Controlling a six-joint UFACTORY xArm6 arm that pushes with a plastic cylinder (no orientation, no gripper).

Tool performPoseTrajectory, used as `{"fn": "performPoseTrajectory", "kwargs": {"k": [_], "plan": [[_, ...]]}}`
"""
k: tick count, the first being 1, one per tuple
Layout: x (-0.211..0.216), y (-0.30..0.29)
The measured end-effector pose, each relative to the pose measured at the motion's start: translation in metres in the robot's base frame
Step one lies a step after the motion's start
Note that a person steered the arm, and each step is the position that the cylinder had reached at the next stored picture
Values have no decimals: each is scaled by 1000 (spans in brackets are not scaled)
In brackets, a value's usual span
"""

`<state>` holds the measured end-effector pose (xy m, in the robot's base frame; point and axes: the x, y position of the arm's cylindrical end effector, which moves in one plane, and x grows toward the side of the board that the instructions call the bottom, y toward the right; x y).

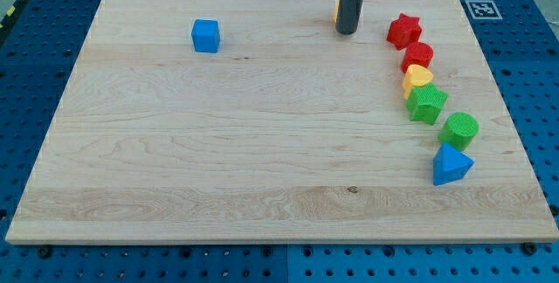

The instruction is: Push the hexagon above the red star

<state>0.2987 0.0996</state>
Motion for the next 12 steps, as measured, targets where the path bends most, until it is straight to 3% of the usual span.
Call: {"fn": "performPoseTrajectory", "kwargs": {"k": [2, 3, 4, 6, 12], "plan": [[-1, -14], [-19, -59], [-53, -65], [-48, -64], [-26, 46]]}}
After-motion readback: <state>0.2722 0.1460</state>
